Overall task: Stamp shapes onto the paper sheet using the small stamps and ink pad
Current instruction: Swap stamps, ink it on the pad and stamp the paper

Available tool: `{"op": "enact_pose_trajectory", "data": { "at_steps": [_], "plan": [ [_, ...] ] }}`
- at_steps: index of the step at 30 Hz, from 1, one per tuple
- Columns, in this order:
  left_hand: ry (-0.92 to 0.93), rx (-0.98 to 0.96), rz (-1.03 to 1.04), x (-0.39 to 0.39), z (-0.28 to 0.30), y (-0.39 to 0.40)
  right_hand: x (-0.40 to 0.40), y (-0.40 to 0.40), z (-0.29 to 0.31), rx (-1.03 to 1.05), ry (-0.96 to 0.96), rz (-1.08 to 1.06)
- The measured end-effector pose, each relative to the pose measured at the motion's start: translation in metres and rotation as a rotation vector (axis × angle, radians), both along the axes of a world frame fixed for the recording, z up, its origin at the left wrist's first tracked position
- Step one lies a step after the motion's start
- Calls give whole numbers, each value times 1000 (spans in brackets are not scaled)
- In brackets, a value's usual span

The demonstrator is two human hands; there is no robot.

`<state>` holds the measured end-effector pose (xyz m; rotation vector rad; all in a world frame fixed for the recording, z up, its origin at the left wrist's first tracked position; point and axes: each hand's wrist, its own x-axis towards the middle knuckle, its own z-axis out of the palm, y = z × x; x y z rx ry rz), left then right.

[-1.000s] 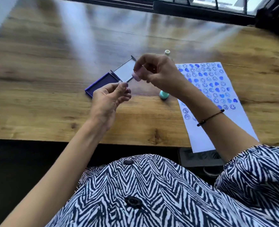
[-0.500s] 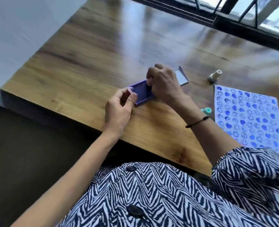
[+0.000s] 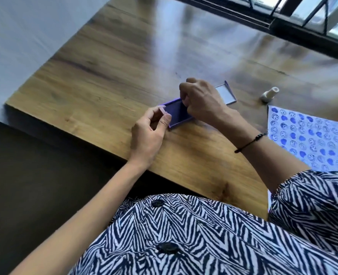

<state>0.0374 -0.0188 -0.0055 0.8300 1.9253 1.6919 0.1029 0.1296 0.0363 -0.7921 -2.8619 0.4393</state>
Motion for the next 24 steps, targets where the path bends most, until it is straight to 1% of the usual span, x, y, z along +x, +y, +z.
{"op": "enact_pose_trajectory", "data": {
  "at_steps": [2, 4, 6, 8, 10, 13, 16, 18, 20, 24],
  "plan": [
    [26, -13, 6, 1, -1, 0, 0, 0, -1, -1, 20, 6],
    [54, -26, 13, 2, -1, -1, 2, 4, 2, -59, 42, 5],
    [68, -39, 25, 3, -1, -1, 6, 12, 10, -172, 67, -58],
    [90, -51, 29, 4, 0, -1, 12, 15, 18, -234, 147, -137],
    [112, -57, 33, 4, 0, -1, 18, 12, 19, -217, 188, -129],
    [128, -74, 27, 5, 0, -2, 23, -1, 2, -126, 131, -75],
    [134, -73, 27, 4, -3, -2, 26, -8, -14, -75, 173, -65],
    [140, -73, 33, 4, -3, -3, 26, -9, -15, -71, 165, -34],
    [148, -73, 28, 4, -3, -2, 24, -5, -8, -128, 157, -53],
    [162, -78, 22, 6, -1, -4, 25, 8, 10, -355, 141, -178]
  ]
}}
